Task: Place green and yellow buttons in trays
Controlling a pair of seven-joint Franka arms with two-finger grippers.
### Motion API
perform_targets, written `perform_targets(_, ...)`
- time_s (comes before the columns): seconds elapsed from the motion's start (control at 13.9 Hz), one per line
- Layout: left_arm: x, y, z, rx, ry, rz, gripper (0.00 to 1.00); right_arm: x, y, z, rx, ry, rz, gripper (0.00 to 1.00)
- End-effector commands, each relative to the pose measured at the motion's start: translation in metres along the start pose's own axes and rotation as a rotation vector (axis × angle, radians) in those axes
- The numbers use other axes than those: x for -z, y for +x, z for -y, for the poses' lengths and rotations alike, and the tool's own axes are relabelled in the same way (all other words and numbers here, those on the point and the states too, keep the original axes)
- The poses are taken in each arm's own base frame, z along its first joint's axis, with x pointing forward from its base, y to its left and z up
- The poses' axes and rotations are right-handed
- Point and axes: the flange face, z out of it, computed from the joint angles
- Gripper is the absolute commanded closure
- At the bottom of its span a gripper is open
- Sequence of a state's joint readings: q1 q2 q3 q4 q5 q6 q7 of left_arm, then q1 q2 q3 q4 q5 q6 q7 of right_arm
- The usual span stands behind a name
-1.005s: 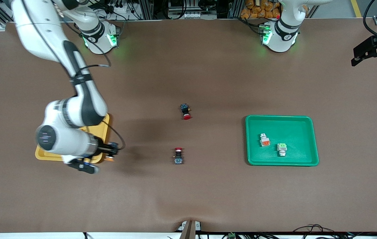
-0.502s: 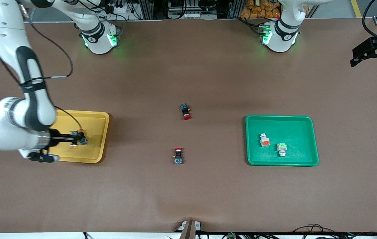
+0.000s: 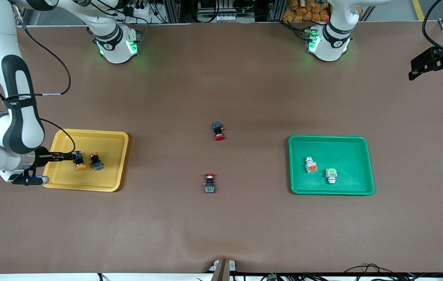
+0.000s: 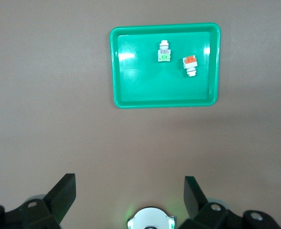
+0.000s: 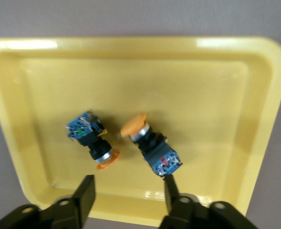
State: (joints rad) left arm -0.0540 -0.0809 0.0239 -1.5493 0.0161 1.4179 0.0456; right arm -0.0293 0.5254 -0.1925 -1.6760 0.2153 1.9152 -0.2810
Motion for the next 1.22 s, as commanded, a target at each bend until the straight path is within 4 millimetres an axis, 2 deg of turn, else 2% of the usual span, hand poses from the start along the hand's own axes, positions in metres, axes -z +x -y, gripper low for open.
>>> perform_targets(0.0,0.0,0.002,-0.002,0.009,-0.001,-0.012,0.0,0.059,-0.019,0.019,0.03,-0.012,-0.079,0.0)
perform_targets(0.14,0.0,0.001,-0.002,0.008,-0.001,-0.011,0.0,0.101,-0.038,0.035,0.05,-0.037,-0.115,0.0)
perform_targets(0.36,0.001,0.003,-0.005,0.005,-0.012,-0.014,0.0,0.163,-0.081,0.07,0.037,-0.095,-0.111,0.0)
perform_targets(0.57,-0.003,0.006,-0.004,0.004,-0.009,-0.007,0.0,0.213,-0.123,0.079,0.034,-0.084,-0.133,0.0)
perform_targets(0.86,-0.001,0.007,-0.003,0.003,-0.013,-0.011,0.0,0.255,-0.161,0.088,-0.029,-0.076,-0.108,0.0)
perform_targets(1.0,-0.002,0.007,-0.002,0.0,-0.015,-0.008,0.0,0.268,-0.167,0.106,-0.027,-0.095,-0.098,0.0)
perform_targets(1.15,-0.004,0.008,-0.003,-0.002,-0.017,-0.005,0.0,0.282,-0.177,0.115,-0.016,-0.132,-0.102,0.0)
